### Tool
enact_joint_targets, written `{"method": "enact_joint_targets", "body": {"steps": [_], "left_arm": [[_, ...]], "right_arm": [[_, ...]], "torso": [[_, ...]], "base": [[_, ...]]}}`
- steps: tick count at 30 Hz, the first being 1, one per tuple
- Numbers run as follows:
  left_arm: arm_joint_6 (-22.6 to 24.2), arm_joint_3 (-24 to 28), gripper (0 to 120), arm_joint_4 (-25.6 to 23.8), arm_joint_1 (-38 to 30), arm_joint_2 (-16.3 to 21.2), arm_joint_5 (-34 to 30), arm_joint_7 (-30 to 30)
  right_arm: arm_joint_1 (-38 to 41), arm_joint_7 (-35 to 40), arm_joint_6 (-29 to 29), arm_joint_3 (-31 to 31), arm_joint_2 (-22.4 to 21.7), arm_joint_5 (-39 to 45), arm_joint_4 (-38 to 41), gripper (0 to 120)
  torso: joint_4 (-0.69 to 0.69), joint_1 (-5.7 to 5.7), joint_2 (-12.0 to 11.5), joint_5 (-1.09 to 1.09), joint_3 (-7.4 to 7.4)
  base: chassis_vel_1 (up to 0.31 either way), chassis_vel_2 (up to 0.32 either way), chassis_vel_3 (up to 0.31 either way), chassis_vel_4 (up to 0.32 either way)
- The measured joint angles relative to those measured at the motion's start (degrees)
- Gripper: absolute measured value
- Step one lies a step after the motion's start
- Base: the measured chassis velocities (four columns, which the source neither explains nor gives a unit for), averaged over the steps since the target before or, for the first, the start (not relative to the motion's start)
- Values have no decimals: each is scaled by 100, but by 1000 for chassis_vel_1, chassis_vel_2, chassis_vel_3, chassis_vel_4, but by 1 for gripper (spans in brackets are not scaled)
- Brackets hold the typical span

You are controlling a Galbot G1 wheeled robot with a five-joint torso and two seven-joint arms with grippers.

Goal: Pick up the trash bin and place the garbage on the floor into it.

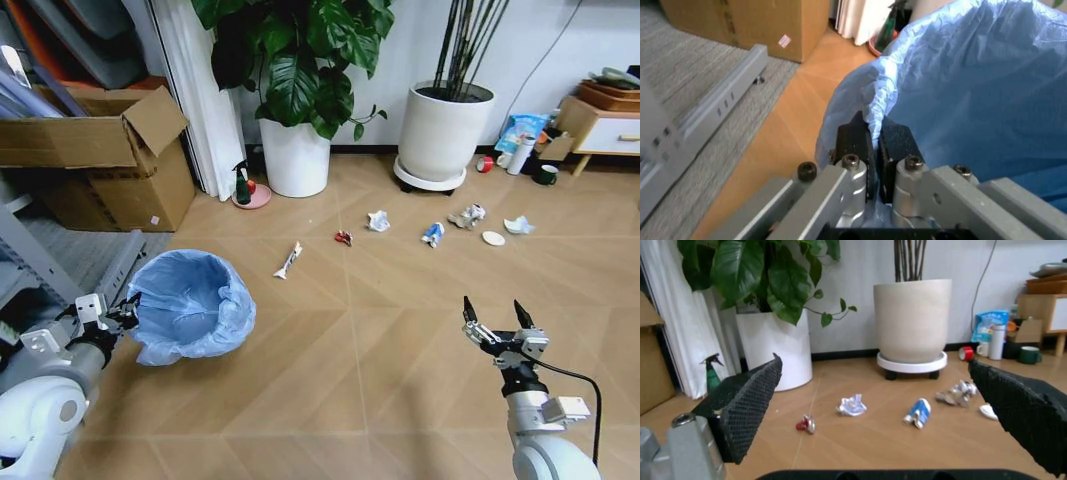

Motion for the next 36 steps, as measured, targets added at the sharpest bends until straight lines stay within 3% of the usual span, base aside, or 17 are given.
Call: {"method": "enact_joint_targets", "body": {"steps": [30,36], "left_arm": [[3,10,0,17,-29,-17,-4,4],[5,10,0,-78,54,13,-46,-30]], "right_arm": [[43,-148,206,-115,-1,-96,-129,100],[79,-56,131,-543,-8,-104,-239,100]], "torso": [[0,-1,0,1,0],[-1,1,0,-2,2]], "base": [[-231,329,236,-330],[-245,280,242,-272]]}}
